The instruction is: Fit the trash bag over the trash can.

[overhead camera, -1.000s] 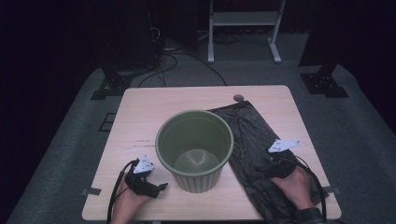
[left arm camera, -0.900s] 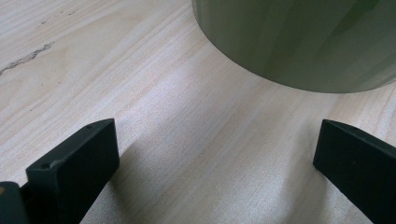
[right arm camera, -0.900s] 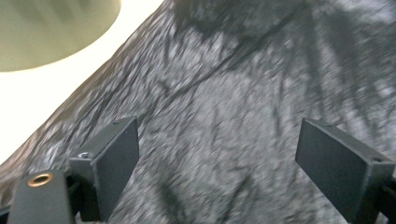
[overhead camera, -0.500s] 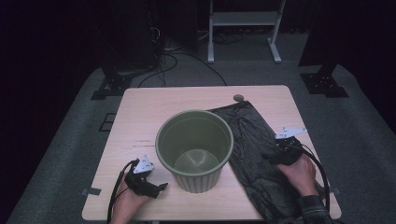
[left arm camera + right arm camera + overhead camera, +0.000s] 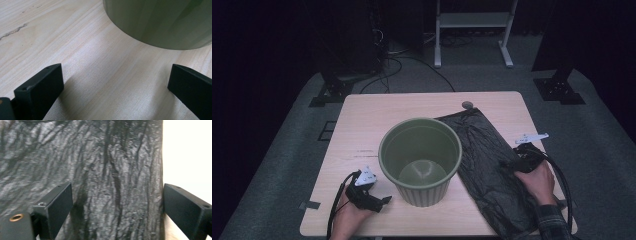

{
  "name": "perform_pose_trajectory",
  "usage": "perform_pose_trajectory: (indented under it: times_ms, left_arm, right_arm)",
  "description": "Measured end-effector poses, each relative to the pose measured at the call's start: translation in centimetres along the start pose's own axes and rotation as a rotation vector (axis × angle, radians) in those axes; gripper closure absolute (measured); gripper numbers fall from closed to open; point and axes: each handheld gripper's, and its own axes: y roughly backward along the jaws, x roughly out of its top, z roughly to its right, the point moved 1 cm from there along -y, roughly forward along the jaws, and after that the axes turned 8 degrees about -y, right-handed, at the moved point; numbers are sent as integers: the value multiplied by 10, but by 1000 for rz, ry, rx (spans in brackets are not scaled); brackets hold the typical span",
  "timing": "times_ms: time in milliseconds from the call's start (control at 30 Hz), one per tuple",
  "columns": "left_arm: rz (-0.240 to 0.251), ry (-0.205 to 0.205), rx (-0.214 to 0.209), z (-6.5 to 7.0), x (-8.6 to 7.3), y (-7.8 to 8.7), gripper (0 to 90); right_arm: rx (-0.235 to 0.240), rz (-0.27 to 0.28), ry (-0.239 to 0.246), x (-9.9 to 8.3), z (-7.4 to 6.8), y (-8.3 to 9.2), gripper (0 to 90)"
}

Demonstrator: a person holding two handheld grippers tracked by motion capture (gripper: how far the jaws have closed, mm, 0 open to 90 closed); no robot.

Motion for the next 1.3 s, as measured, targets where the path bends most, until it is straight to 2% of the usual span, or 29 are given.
perform_pose_trajectory:
  times_ms: [167, 233, 300, 367, 467, 700, 967, 1300]
  left_arm:
    - [0, 0, 0, 0, 0, 0, 0]
    - [0, 0, 0, 0, 0, 0, 0]
    - [0, 0, 0, 0, 0, 0, 0]
    - [0, 0, 0, 0, 0, 0, 0]
    - [0, 0, 0, 0, 0, 0, 0]
    - [0, 0, 0, 0, 0, 0, 0]
    - [0, 0, 0, 0, 0, 0, 0]
    - [0, 0, 0, 0, 0, 0, 0]
  right_arm:
    - [24, -7, 25, 1, -13, -5, 92]
    - [7, -8, 52, 2, -21, -8, 105]
    - [-11, -7, 87, 2, -28, -10, 161]
    - [3, 11, 99, 2, -33, -9, 332]
    - [17, 23, 106, 2, -36, -7, 511]
    - [58, 17, 130, 0, -45, -6, 863]
    - [138, -1, 158, -2, -58, -8, 888]
    - [212, -46, 247, 3, -93, -18, 887]
